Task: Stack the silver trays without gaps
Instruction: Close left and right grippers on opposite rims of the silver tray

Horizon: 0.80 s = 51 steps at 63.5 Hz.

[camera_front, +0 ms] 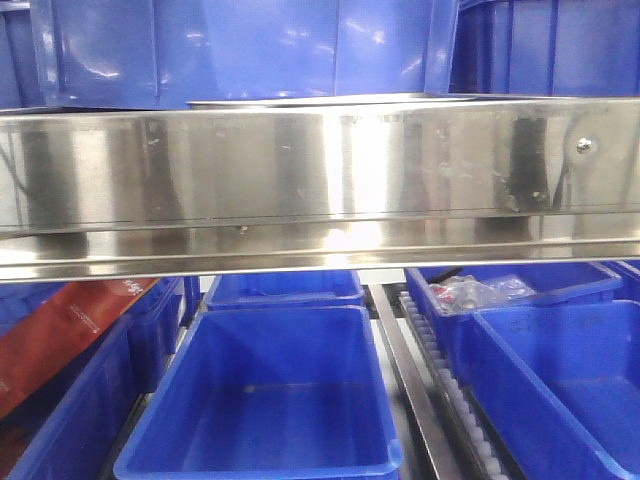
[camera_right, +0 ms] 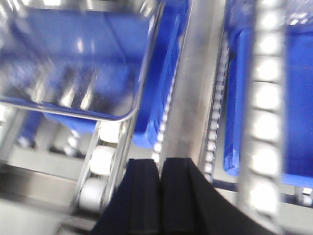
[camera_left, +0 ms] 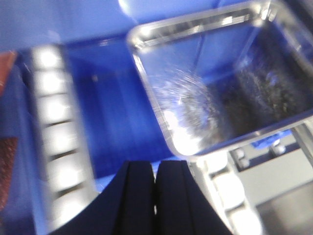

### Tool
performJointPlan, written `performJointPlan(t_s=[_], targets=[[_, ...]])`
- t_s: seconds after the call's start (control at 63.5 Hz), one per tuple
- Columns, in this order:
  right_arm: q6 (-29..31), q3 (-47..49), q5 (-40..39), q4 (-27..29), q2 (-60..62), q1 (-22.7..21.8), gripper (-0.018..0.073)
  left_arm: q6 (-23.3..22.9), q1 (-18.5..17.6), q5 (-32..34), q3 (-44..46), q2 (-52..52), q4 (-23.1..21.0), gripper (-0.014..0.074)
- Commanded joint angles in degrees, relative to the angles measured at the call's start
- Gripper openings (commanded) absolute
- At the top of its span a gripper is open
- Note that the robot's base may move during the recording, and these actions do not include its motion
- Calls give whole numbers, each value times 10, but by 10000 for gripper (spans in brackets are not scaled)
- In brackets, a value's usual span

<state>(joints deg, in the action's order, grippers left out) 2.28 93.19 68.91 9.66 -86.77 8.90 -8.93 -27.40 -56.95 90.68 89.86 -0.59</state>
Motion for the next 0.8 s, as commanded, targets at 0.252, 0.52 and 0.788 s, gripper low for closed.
performJointPlan(t_s=[0.252, 0.52, 0.788], targets=[[4, 36, -45, -15, -113, 34, -78, -83, -60, -36, 176, 145, 39, -17], [4, 86, -63, -12, -148, 38, 75, -88, -60, -61, 222, 190, 44, 113], [4, 90, -77, -6, -173, 38, 494, -100, -60, -43, 222, 190, 49, 471]])
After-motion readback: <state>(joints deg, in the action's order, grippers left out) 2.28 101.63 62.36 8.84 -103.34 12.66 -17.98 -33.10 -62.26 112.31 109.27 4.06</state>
